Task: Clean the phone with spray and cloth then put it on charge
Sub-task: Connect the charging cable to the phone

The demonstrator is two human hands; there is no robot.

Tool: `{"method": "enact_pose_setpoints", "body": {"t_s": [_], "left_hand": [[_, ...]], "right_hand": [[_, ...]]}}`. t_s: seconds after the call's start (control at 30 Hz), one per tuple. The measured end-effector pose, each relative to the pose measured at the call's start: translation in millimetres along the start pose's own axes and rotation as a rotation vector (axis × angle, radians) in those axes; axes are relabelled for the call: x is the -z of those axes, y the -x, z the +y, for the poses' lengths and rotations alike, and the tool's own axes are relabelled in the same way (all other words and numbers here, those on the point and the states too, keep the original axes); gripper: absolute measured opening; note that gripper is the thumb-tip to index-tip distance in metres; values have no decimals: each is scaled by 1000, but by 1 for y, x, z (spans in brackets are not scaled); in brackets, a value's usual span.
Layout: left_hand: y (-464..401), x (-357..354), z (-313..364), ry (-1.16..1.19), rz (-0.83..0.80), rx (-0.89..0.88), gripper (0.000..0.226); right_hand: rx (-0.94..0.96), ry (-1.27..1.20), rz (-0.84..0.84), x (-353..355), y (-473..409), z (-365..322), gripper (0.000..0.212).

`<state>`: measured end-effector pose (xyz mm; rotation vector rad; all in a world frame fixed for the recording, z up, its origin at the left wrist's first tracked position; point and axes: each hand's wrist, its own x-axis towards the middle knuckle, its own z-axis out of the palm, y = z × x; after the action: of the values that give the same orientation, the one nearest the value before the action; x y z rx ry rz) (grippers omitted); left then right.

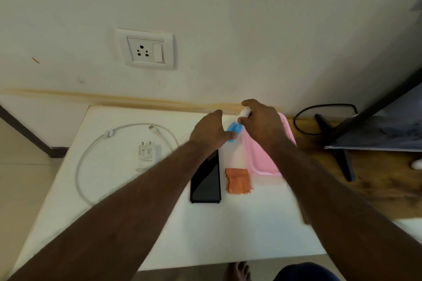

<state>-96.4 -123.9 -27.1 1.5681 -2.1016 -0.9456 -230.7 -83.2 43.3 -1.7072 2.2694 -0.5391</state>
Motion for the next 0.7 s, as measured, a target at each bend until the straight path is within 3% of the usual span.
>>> {"method": "enact_pose_setpoints", "body": {"t_s": [0.23, 0.37, 0.53, 0.63, 0.7], "left_hand": [[62, 65, -41, -81, -1, -4, 47], [102, 92, -73, -77, 72, 87, 45], [132, 105, -102, -95, 94, 201, 47], [139, 102, -111, -68, 121, 236, 47], [137, 101, -114, -55, 132, 236, 48]], "right_hand": [[-16, -88, -2, -6, 0, 1, 50], [-10, -141, 16, -13, -2, 3, 31], [-10, -159, 21, -17, 0, 3, 23], [-28, -146, 13, -15, 3, 4, 33], [-57, -141, 19, -9, 5, 2, 57]]}}
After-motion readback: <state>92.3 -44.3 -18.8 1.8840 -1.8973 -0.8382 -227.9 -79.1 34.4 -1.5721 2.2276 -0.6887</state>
